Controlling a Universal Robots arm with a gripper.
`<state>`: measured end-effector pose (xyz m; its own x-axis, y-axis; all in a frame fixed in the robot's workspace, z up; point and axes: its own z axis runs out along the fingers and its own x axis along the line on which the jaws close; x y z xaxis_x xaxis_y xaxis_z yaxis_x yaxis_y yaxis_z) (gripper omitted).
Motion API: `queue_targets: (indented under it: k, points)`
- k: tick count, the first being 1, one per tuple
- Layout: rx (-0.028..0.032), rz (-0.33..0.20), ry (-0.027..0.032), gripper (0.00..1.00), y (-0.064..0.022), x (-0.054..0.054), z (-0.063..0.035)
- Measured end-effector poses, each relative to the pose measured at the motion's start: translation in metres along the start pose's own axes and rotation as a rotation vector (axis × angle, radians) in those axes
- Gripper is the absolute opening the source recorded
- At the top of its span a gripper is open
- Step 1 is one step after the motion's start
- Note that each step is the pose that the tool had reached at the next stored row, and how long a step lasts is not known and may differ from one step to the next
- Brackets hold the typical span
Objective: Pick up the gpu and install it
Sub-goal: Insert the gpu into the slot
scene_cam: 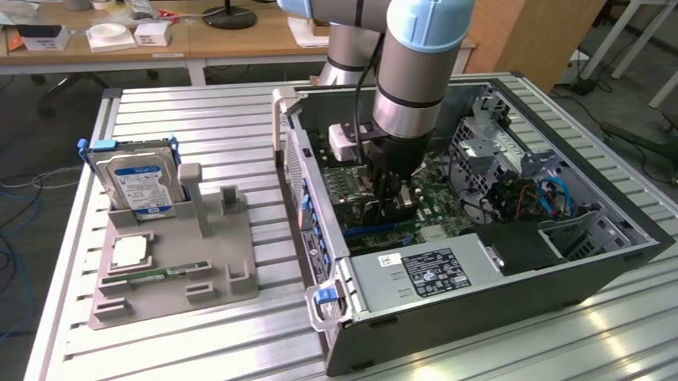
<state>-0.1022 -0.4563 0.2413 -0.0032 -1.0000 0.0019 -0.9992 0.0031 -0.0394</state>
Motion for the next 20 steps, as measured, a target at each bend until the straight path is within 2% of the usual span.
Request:
queue_targets:
  k: [8, 20]
  points:
    - [-0.0001, 0.000, 0.0003, 0.27, 0.0037, 0.0002, 0.0022]
    - [0.0000, 0.000, 0.0000, 0.27, 0.0046, -0.0001, 0.0017]
